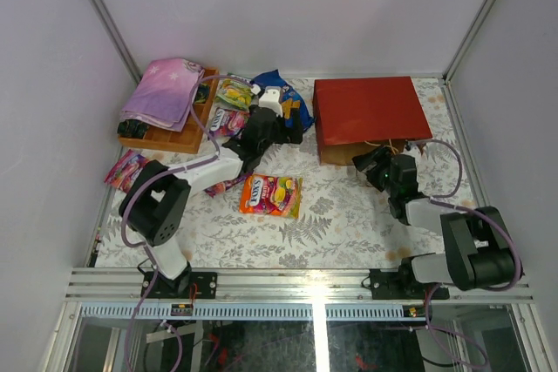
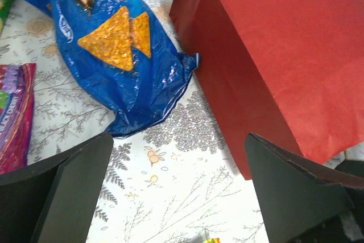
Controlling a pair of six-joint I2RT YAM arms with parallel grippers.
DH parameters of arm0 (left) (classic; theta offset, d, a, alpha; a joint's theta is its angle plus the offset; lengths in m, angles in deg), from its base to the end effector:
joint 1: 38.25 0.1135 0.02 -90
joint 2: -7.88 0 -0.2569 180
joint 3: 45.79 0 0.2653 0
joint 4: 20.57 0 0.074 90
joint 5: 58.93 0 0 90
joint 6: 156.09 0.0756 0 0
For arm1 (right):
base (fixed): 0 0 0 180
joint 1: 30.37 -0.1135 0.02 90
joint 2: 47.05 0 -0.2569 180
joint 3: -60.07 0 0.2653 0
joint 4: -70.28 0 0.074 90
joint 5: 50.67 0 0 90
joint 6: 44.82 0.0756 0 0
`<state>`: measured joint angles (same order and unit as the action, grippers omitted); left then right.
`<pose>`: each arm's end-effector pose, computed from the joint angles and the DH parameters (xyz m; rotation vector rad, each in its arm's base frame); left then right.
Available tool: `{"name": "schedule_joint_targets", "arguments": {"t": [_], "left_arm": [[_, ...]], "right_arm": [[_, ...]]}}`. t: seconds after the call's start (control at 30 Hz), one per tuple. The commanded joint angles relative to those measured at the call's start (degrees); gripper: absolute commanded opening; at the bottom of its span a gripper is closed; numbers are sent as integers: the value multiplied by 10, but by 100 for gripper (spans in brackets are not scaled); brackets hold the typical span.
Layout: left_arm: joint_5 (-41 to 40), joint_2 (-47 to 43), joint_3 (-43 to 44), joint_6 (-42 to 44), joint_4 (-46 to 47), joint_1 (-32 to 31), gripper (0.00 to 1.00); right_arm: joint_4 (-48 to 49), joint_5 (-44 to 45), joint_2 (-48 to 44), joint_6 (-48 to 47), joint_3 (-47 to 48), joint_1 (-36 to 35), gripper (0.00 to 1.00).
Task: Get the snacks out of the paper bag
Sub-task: Take out the snack from the paper bag.
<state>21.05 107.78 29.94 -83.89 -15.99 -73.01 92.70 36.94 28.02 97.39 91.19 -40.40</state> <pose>0.3740 -0.2435 0.2082 0.1665 1.9260 -0.4511 0.2790 0.0526 0.1227 0.7012 1.8980 0.7477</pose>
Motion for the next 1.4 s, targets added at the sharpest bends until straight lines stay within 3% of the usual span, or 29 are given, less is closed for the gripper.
{"name": "schedule_joint_targets", "arguments": {"t": [0.0, 0.27, 0.53, 0.6, 0.8, 1.13, 1.27, 1.33, 1.37], "left_arm": [[-25, -35, -14, -12, -23, 13, 100], [-7, -98, -58, -38, -28, 34, 100], [4, -115, -72, -40, -53, 39, 100], [6, -121, -77, -41, -57, 39, 100], [19, -128, -88, -49, -67, 39, 100], [16, -129, -78, -44, -100, 39, 100], [3, -140, -76, -37, -115, 39, 100], [0, -144, -74, -36, -119, 39, 100], [0, -145, -74, -36, -120, 39, 100]], "right_arm": [[109, 47, 51, 42, 57, 20, 78], [169, 37, 187, 82, 187, 94, 75], [186, 10, 339, 125, 297, 115, 75], [190, 13, 358, 144, 296, 115, 74], [161, 66, 361, 143, 278, 115, 84], [155, 94, 484, 155, 400, 121, 85], [146, 94, 526, 154, 456, 122, 77], [151, 88, 540, 152, 473, 122, 63], [163, 83, 543, 152, 474, 122, 48]]}}
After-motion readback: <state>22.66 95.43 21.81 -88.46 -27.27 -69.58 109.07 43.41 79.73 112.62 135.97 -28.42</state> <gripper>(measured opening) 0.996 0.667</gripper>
